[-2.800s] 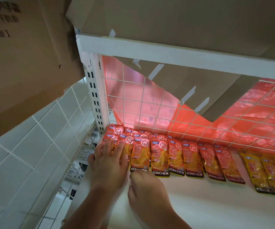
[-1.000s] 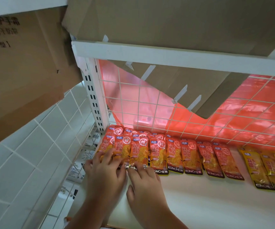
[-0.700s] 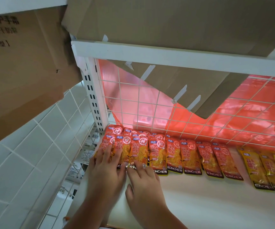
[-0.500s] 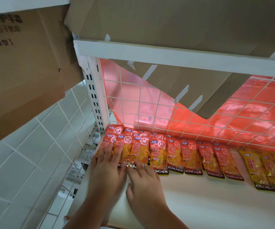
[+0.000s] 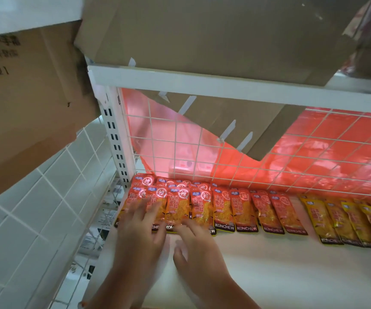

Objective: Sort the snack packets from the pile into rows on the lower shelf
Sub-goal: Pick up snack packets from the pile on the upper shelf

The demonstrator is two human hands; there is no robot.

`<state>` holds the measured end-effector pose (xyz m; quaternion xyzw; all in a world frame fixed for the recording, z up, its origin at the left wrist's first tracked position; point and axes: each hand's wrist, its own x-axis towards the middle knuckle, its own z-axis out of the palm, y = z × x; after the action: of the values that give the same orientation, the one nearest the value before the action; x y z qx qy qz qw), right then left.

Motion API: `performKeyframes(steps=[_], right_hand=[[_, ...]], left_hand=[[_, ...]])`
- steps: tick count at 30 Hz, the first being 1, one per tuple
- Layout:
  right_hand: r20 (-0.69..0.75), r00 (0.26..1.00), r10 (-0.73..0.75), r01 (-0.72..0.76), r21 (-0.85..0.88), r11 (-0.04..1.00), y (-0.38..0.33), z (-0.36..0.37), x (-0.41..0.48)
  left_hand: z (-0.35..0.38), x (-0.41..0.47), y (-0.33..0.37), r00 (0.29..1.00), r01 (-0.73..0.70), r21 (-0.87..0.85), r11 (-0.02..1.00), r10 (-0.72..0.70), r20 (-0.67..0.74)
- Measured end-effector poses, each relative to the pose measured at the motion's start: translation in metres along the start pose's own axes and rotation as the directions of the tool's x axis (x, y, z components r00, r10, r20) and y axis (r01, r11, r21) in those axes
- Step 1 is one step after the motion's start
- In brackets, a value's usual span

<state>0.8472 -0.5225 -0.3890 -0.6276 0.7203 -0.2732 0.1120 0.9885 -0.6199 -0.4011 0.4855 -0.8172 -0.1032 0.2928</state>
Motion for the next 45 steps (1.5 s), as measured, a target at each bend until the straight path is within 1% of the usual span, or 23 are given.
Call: performKeyframes(steps=[2, 5, 7, 10, 13, 16, 19, 23, 26, 29, 32, 34, 36, 39, 41, 45], right_hand=[[-0.036, 0.999, 0.020, -0.019, 0.025, 0.999, 0.001, -0.019, 0.003], [-0.182, 0.983, 0.028, -0.017, 0.060, 0.998, 0.002, -0.053, 0.007], [-0.255, 0.966, 0.039, -0.020, 0.074, 0.997, 0.003, -0.077, 0.007], [-0.314, 0.948, 0.049, -0.023, 0.087, 0.996, 0.000, -0.119, 0.001], [-0.406, 0.914, 0.020, 0.005, 0.059, 0.998, -0.003, -0.167, -0.013], [-0.506, 0.863, -0.004, 0.028, 0.040, 0.999, -0.003, -0.225, -0.040], [-0.604, 0.795, -0.049, 0.043, -0.025, 0.999, -0.003, -0.289, -0.077], [-0.710, 0.700, -0.077, -0.007, -0.115, 0.993, -0.002, -0.378, -0.149], [-0.796, 0.599, -0.086, -0.092, -0.175, 0.980, 0.000, -0.449, -0.226], [-0.848, 0.524, -0.081, -0.153, -0.187, 0.970, -0.001, -0.509, -0.301], [-0.878, 0.473, -0.069, -0.222, -0.195, 0.955, 0.001, -0.556, -0.371], [-0.890, 0.453, -0.051, -0.281, -0.196, 0.939, 0.005, -0.582, -0.410], [-0.904, 0.426, -0.036, -0.337, -0.195, 0.921, 0.013, -0.604, -0.443], [-0.919, 0.393, 0.001, -0.370, -0.157, 0.915, 0.031, -0.633, -0.482], [-0.921, 0.389, 0.010, -0.400, -0.159, 0.902, 0.047, -0.648, -0.501], [-0.938, 0.345, 0.022, -0.417, -0.133, 0.899, 0.087, -0.673, -0.524]], left_hand=[[-0.009, 0.011, 0.014, 1.000, -0.019, -0.107, 0.994, 0.021, 0.016], [-0.025, 0.030, 0.037, 0.994, -0.095, -0.215, 0.972, 0.105, 0.035], [-0.038, 0.040, 0.057, 0.991, -0.112, -0.300, 0.947, 0.130, 0.040], [-0.061, 0.051, 0.094, 0.981, -0.175, -0.426, 0.887, 0.195, 0.004], [-0.085, 0.057, 0.139, 0.963, -0.241, -0.514, 0.823, 0.269, -0.019], [-0.111, 0.058, 0.198, 0.904, -0.393, -0.545, 0.741, 0.419, -0.082], [-0.138, 0.052, 0.261, 0.846, -0.490, -0.573, 0.657, 0.516, -0.132], [-0.165, 0.028, 0.351, 0.784, -0.556, -0.634, 0.537, 0.592, -0.186], [-0.184, -0.009, 0.433, 0.703, -0.621, -0.669, 0.409, 0.667, -0.245], [-0.202, -0.047, 0.510, 0.632, -0.650, -0.707, 0.278, 0.714, -0.301], [-0.212, -0.083, 0.581, 0.561, -0.675, -0.718, 0.171, 0.751, -0.348], [-0.215, -0.102, 0.624, 0.538, -0.671, -0.731, 0.124, 0.760, -0.364], [-0.214, -0.118, 0.662, 0.526, -0.646, -0.759, 0.088, 0.771, -0.359], [-0.210, -0.132, 0.707, 0.500, -0.644, -0.762, 0.059, 0.787, -0.361], [-0.202, -0.134, 0.733, 0.481, -0.655, -0.753, 0.063, 0.803, -0.351], [-0.175, -0.124, 0.777, 0.455, -0.666, -0.740, 0.092, 0.836, -0.306]])
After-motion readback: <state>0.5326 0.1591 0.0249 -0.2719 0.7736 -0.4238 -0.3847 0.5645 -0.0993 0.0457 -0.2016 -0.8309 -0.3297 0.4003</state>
